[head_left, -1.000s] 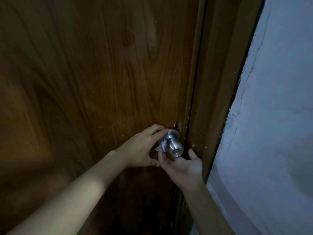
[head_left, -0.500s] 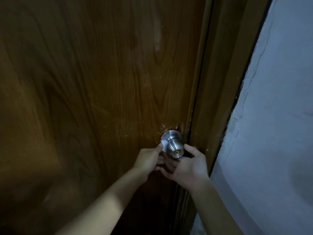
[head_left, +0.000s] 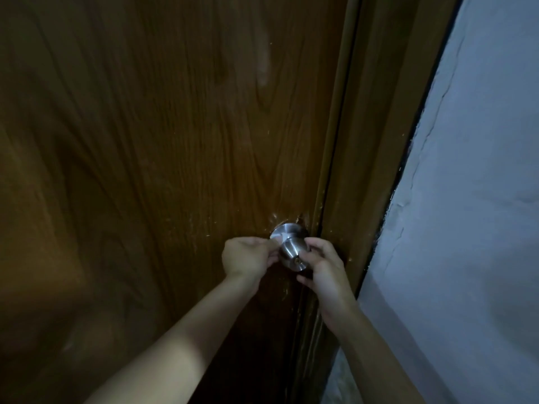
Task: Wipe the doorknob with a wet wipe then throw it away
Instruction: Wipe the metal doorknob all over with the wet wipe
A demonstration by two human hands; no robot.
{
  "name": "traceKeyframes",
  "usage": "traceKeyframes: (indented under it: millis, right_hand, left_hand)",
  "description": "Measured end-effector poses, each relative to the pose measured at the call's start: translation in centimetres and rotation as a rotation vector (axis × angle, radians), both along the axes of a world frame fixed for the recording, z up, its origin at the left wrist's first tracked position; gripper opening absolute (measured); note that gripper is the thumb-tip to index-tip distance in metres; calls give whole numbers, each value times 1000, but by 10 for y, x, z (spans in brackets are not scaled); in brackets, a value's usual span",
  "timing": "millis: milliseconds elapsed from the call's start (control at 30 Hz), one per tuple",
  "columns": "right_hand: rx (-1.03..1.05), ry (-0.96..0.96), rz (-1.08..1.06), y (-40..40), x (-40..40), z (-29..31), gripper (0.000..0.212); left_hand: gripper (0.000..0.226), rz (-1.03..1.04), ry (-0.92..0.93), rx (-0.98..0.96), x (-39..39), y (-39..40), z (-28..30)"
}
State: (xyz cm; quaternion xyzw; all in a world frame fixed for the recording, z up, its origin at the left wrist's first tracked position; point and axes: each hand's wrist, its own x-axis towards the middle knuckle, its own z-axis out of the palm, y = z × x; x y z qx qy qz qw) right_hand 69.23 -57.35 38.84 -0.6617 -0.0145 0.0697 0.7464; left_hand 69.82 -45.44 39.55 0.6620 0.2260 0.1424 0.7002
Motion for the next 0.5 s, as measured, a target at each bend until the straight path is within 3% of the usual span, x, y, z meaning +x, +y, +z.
traceKeyframes:
  millis: [133,200,500]
  right_hand:
    - [-23,-8,16,-3,1,1,28]
    - [-27,-8,18,-4,1,0,29]
    - [-18,-40,23,-3,4,-3,24]
  left_hand:
    - [12,14,-191,702,-1,2,3]
    - [15,-2,-185,896,-3,3,0]
    - [15,-29,-200,1056,-3,9,1]
